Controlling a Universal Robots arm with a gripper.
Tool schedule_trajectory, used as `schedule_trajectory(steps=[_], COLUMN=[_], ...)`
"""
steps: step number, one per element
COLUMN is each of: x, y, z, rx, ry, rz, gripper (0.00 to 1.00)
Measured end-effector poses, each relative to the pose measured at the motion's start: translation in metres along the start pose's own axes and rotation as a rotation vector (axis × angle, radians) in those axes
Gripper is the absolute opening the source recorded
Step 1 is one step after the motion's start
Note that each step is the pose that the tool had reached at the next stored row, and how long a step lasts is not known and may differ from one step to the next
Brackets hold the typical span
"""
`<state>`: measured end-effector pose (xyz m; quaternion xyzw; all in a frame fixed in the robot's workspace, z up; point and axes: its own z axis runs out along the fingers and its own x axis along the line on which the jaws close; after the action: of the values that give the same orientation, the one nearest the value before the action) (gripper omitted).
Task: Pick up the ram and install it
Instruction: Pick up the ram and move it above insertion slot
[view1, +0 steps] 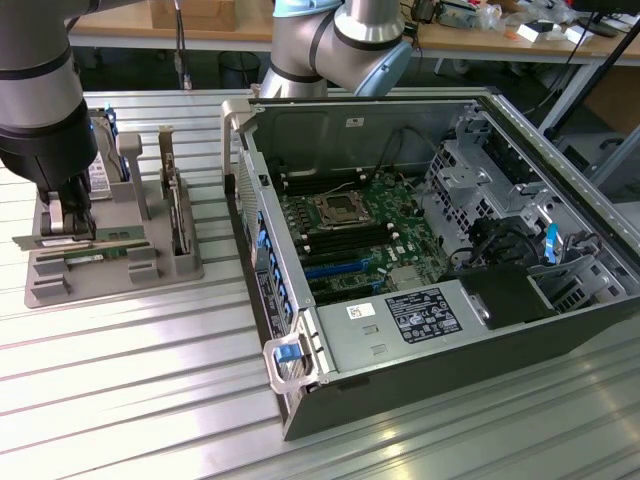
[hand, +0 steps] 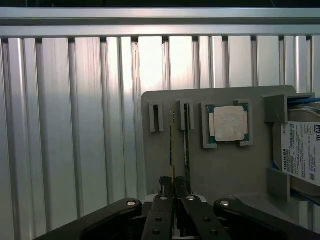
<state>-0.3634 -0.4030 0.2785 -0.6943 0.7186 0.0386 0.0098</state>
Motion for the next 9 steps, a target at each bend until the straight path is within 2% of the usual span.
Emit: schedule_trajectory(steps=[9], x=[-0.0001], y=[0.0001], z=[-0.0021], rx=[0.0], ry=[-0.0009], rz=[0.0], gripper=[0.13])
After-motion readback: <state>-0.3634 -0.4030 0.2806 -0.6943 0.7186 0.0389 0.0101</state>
